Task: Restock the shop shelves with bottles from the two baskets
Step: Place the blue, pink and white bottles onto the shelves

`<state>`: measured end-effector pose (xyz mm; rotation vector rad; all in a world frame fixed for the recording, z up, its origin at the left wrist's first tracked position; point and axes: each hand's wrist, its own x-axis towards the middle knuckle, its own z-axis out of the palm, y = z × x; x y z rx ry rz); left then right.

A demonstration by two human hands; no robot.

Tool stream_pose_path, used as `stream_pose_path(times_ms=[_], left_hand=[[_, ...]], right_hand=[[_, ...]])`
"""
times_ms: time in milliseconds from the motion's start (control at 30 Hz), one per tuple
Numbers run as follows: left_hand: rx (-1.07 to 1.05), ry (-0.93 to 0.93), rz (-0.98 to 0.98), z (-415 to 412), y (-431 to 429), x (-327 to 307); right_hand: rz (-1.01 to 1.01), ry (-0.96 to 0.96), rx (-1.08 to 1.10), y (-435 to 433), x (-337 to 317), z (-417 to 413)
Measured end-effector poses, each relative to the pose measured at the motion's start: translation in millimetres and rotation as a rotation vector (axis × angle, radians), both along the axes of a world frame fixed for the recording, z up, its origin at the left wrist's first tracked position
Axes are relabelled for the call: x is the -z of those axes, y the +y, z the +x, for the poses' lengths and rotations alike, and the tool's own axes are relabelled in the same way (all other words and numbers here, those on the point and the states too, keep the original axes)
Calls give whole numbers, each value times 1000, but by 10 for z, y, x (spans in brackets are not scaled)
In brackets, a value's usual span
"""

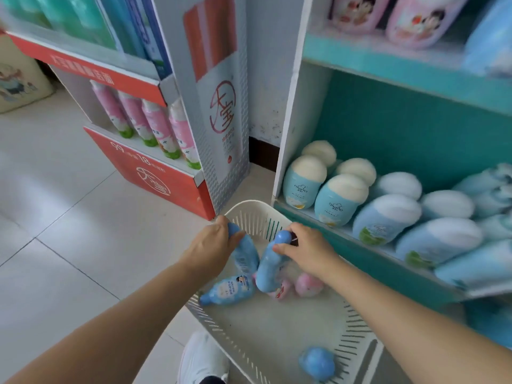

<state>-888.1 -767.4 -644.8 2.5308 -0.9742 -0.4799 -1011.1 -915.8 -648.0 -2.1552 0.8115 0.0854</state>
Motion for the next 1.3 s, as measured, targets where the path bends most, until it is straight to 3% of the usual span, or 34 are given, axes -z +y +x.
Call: stream_pose_path(times_ms=[233,433,633,800,1000,1300], left_hand=[[-164,134,-304,-293,8,-861],[-523,546,-717,-682,-95,-1346],[-633,882,-824,-935,-187,-1559],[-583,998,-865,-1142,-299,-1552],[-479,952,-847,-1233,-398,-1509],[-302,999,-1076,-1307,-807,-1914]], right_hand=[[-10,-125,76,6,-921,-428],[163,-347,250,-60,-1658,-866],[160,-467,314,-56,-2154,-1296],[29,-497,376,-78,-2261,-1567],[-42,-507,487,-133,-2260,-1647],[-225,-514,562,-366,-2522,-1650]])
